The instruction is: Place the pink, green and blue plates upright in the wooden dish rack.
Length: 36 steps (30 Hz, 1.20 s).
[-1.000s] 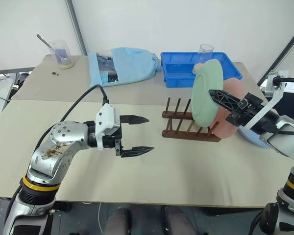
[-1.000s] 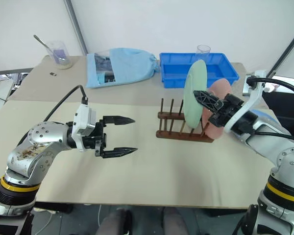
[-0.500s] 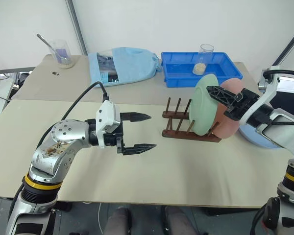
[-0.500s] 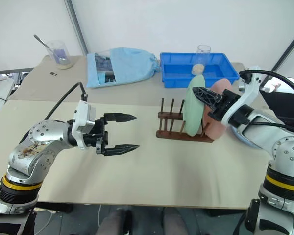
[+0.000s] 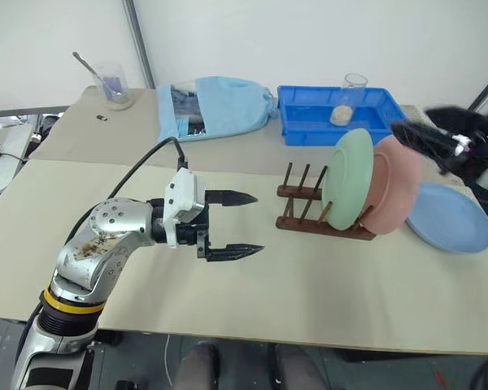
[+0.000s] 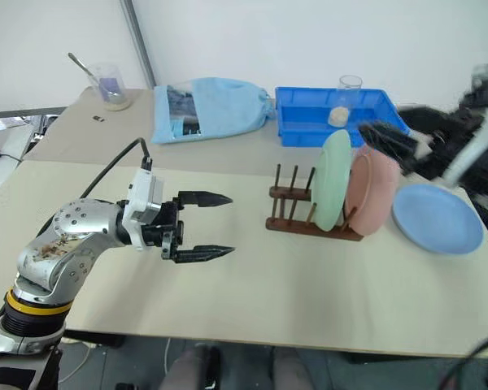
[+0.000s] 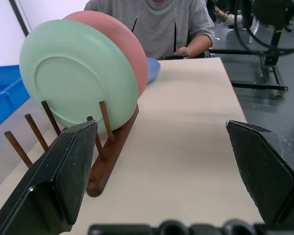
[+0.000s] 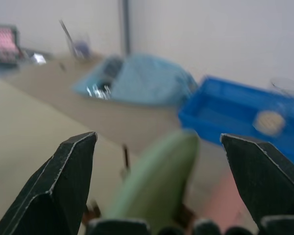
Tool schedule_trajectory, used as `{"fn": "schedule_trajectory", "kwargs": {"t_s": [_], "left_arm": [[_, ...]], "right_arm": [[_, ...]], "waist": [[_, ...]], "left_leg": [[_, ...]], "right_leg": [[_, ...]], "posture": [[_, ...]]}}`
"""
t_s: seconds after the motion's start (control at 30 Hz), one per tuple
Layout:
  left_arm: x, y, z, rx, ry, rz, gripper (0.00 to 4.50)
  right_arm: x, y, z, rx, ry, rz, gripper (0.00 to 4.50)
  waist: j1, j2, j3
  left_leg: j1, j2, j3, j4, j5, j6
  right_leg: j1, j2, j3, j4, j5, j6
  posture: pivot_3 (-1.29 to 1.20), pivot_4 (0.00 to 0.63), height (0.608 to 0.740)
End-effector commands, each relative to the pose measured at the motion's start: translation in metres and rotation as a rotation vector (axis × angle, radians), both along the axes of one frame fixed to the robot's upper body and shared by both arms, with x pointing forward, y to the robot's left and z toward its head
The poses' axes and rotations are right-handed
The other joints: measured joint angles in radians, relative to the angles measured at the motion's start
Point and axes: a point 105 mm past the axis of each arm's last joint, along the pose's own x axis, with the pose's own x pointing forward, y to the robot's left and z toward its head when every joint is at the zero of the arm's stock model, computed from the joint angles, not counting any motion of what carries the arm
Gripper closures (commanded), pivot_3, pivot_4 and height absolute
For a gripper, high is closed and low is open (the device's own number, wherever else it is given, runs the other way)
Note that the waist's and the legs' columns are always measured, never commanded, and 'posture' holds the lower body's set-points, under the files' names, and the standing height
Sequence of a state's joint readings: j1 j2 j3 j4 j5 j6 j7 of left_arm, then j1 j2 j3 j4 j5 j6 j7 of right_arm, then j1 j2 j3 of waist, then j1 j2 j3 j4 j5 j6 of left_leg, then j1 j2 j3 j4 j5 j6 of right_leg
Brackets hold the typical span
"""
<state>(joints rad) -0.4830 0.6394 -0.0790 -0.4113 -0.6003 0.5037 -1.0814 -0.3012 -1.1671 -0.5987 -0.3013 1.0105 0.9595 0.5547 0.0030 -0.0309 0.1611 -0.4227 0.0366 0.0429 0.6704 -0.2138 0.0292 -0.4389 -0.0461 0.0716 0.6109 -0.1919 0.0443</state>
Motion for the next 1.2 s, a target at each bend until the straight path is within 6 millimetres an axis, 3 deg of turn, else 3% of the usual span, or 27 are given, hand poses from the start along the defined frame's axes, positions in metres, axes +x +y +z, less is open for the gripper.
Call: {"fn": "schedule_trajectory", "kwargs": {"t_s": [0.03, 0.13, 0.27, 0.37, 0.6, 0.87, 0.97, 1.2], "left_arm": [[-0.015, -0.011, 0.010, -0.014, 0.010, -0.108, 0.00], [-0.026, -0.016, 0.009, -0.010, 0.055, -0.195, 0.00], [-0.032, -0.024, 0.006, 0.005, 0.027, -0.255, 0.00], [-0.033, -0.034, 0.002, 0.020, 0.011, -0.295, 0.00], [-0.028, -0.054, -0.002, 0.021, -0.059, -0.296, 0.00], [-0.035, -0.058, -0.003, 0.009, -0.056, -0.324, 0.00], [-0.036, -0.056, -0.003, 0.010, -0.052, -0.332, 0.00], [-0.035, -0.055, -0.003, 0.004, -0.049, -0.315, 0.00]], "right_arm": [[-0.021, -0.032, 0.008, -0.120, -0.008, -0.044, 0.03], [-0.027, -0.050, -0.016, -0.282, 0.079, -0.074, 0.03], [-0.028, -0.071, -0.066, -0.551, 0.218, -0.074, 0.03], [-0.012, -0.091, -0.095, -0.665, 0.227, -0.126, 0.03], [0.025, -0.102, -0.147, -0.704, 0.254, -0.153, 0.03], [0.058, -0.100, -0.182, -0.693, 0.284, -0.223, 0.03], [0.065, -0.104, -0.187, -0.680, 0.317, -0.263, 0.85], [0.068, -0.106, -0.195, -0.642, 0.366, -0.303, 3.27]], "waist": [[0.000, 0.000, 0.000], [-0.009, 0.000, 0.000], [-0.020, 0.001, 0.000], [-0.026, 0.001, 0.000], [-0.028, 0.002, 0.000], [-0.026, 0.003, 0.000], [-0.026, 0.003, 0.000], [-0.023, 0.003, 0.000]], "left_leg": [[0.000, 0.000, 0.000, 0.001, 0.000, 0.000], [0.001, 0.000, 0.000, 0.004, 0.000, 0.000], [0.004, 0.001, 0.001, 0.007, 0.000, 0.000], [0.008, 0.001, 0.002, 0.007, 0.000, 0.000], [0.008, 0.000, 0.003, 0.006, 0.000, 0.000], [0.008, -0.001, 0.003, 0.006, 0.000, 0.000], [0.009, -0.002, 0.004, 0.007, 0.000, 0.000], [0.012, -0.002, 0.004, 0.007, 0.000, 0.001]], "right_leg": [[0.001, 0.000, 0.000, 0.000, 0.000, 0.000], [0.002, 0.000, 0.000, 0.001, -0.003, 0.004], [0.003, 0.001, 0.001, 0.003, -0.004, 0.001], [0.006, 0.001, 0.002, 0.002, -0.004, 0.001], [0.006, 0.002, 0.004, 0.002, -0.004, 0.001], [0.006, 0.002, 0.006, 0.002, -0.004, 0.002], [0.007, 0.002, 0.009, 0.002, -0.003, 0.003], [0.012, 0.002, 0.010, 0.000, -0.003, 0.003]], "posture": [[0.00, 0.150, 0.740], [0.00, 0.150, 0.740], [0.00, 0.150, 0.740], [0.00, 0.150, 0.740], [0.00, 0.150, 0.740], [0.00, 0.150, 0.740], [0.00, 0.150, 0.740], [0.00, 0.150, 0.740]]}}
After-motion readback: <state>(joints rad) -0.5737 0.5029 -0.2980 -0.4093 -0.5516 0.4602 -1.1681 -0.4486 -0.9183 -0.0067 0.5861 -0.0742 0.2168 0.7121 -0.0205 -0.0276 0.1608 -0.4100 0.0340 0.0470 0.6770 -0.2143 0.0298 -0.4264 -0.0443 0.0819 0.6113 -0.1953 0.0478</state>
